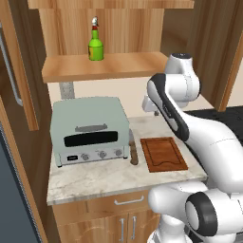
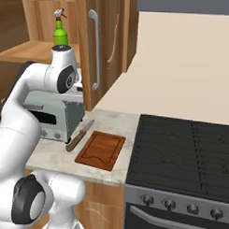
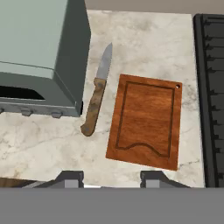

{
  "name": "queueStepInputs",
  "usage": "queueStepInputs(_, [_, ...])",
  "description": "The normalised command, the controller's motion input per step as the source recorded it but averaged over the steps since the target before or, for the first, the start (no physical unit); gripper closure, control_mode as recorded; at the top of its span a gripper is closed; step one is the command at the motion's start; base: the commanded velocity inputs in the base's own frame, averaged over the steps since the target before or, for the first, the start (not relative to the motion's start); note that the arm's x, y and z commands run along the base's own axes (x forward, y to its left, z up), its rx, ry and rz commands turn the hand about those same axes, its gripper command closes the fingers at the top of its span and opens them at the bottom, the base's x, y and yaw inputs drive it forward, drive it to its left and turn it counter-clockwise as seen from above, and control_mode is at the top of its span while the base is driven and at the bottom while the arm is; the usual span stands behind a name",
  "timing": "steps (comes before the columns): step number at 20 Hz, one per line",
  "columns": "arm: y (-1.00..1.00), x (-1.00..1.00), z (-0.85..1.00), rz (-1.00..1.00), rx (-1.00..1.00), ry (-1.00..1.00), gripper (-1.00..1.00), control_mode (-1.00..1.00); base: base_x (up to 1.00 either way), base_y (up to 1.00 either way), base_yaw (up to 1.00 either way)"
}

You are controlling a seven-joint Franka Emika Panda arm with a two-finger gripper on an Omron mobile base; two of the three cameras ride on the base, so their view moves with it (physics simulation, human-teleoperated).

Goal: Move the cutting board and knife to the sink. Then move spray from the cabinet to the counter.

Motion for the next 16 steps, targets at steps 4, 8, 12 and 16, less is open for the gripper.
queueStepInputs(4, [0.0,-0.05,-0.07,0.0,-0.02,0.0,-1.0,-1.0,0.0,0.0,0.0])
queueStepInputs(8, [0.0,-0.17,-0.25,0.0,-0.12,-0.23,-1.0,-1.0,0.0,0.0,0.0])
queueStepInputs(12, [-0.03,-0.04,-0.36,-0.02,-0.08,-0.31,-1.0,-1.0,0.0,0.0,0.0])
queueStepInputs(16, [-0.12,0.1,-0.35,-0.02,-0.02,-0.08,-1.0,-1.0,0.0,0.0,0.0])
